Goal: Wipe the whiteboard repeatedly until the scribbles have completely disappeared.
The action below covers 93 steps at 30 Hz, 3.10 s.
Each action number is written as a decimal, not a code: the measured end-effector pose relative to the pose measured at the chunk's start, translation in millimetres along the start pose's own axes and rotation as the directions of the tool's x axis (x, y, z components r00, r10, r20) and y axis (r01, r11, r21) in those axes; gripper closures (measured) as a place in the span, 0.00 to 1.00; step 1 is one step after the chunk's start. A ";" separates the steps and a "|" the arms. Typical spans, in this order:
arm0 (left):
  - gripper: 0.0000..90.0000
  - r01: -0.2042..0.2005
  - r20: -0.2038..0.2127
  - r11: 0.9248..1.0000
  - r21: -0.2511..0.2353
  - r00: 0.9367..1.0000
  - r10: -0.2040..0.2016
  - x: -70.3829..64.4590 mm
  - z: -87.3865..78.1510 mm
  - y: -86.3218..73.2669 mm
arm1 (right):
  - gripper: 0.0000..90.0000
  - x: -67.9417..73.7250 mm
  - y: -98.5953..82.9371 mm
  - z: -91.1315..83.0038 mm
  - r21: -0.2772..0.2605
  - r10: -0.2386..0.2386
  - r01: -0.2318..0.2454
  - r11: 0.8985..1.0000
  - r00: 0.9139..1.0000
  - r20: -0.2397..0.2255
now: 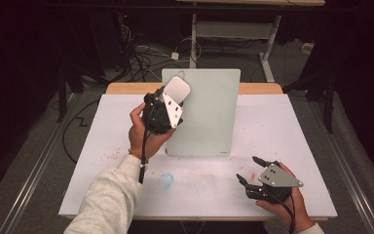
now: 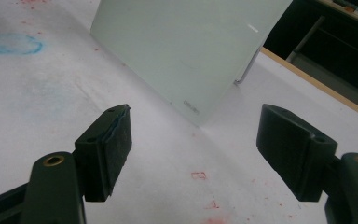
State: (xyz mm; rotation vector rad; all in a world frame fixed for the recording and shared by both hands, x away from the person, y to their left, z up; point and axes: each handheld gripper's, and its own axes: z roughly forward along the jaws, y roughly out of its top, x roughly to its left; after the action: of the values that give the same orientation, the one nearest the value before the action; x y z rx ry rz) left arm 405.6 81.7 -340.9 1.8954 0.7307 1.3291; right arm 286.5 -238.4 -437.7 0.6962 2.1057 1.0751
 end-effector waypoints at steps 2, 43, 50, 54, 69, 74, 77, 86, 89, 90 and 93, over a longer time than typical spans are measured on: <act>0.32 0.004 -0.008 1.000 0.000 1.000 -0.004 5.1 0.6 6.5 | 0.30 0.1 0.2 0.1 -0.001 0.001 -0.001 1.000 1.000 0.000; 0.32 0.018 0.003 0.999 0.028 1.000 -0.018 -3.8 -5.0 -18.2 | 0.31 2.0 -0.2 2.3 0.013 -0.008 0.008 1.000 1.000 -0.010; 0.32 0.029 0.013 0.999 0.033 0.999 -0.029 11.8 1.0 15.0 | 0.31 2.1 0.0 2.1 0.016 -0.014 0.014 1.000 1.000 -0.012; 0.32 0.026 -0.001 0.999 0.047 1.000 -0.026 12.8 3.2 28.2 | 0.31 2.6 0.0 2.2 0.017 -0.011 0.012 1.000 1.000 -0.012; 0.32 -0.012 0.009 0.998 0.055 1.000 0.011 -7.1 6.6 34.4 | 0.31 3.3 0.1 2.7 0.020 -0.015 0.015 1.000 1.000 -0.017; 0.32 -0.072 0.035 0.995 0.061 0.997 0.070 -25.0 6.0 23.7 | 0.31 3.6 -0.2 3.1 0.023 -0.014 0.015 1.000 1.000 -0.018; 0.32 -0.094 0.039 0.994 0.060 0.995 0.092 -32.7 4.9 14.7 | 0.31 3.4 -0.2 2.7 0.022 -0.013 0.013 1.000 1.000 -0.016; 0.32 -0.052 0.056 0.997 0.054 0.997 0.049 -24.0 2.0 13.2 | 0.31 4.7 -0.7 5.0 0.029 -0.016 0.017 0.999 1.000 -0.024; 0.32 0.018 0.073 0.999 0.037 0.997 -0.021 -12.2 -0.9 14.8 | 0.31 4.8 -0.4 4.3 0.027 -0.016 0.017 1.000 1.000 -0.024; 0.32 0.017 0.072 0.999 0.042 0.997 -0.020 -11.2 -1.3 13.5 | 0.31 4.4 -0.4 4.0 0.025 -0.015 0.015 1.000 1.000 -0.022; 0.32 -0.007 0.081 0.998 0.063 0.997 0.002 -13.3 -1.3 4.5 | 0.31 2.8 -0.9 3.4 0.023 -0.009 0.009 1.000 1.000 -0.018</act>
State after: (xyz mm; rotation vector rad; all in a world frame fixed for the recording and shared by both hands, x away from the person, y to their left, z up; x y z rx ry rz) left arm 400.5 69.0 -344.4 1.9897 0.7352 1.2377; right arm 287.1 -235.2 -440.8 0.6903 2.1376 1.0568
